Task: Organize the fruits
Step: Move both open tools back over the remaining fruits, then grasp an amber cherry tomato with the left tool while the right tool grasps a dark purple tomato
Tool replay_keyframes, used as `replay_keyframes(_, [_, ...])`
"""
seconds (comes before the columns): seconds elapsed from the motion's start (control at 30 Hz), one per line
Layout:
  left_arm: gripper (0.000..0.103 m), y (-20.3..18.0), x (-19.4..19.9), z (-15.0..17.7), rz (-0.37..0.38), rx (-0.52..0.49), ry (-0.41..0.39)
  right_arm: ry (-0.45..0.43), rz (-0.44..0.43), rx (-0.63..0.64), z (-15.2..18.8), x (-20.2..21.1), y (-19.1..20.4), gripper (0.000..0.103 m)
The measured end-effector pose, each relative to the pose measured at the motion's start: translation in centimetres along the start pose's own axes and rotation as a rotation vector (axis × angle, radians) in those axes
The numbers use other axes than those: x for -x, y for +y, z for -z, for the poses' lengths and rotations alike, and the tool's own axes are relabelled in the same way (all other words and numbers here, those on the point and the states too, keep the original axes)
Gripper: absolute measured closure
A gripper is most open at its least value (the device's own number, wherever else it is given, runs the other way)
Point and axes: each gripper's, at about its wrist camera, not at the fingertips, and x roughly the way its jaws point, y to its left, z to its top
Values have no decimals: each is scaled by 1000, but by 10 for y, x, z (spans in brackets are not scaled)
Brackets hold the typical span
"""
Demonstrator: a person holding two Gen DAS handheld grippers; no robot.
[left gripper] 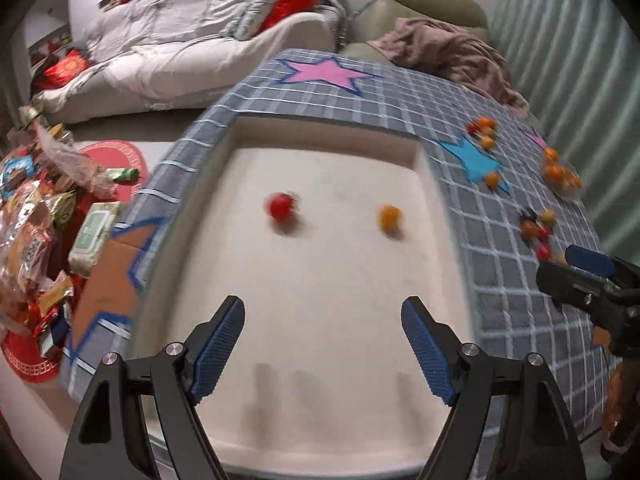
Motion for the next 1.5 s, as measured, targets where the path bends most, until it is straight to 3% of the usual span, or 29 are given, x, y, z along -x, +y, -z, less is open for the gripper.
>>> replay_keyframes(0.23, [21,-62,12,14,56,-119,-1,11,80,-125,53,27,-62,0])
replay_keyframes(0.53, [21,-119,10,19,56,-238,18,8,130,-257,77,36,-114,0])
replay_keyframes(1.3, [21,-199,-86,-52,85,-247,100,-41,125,-169,67,12,-108,1])
replay_keyframes(1.5, [22,-203,-105,-61,95,-223,112,-48,119,-141,57,-1,-103,13])
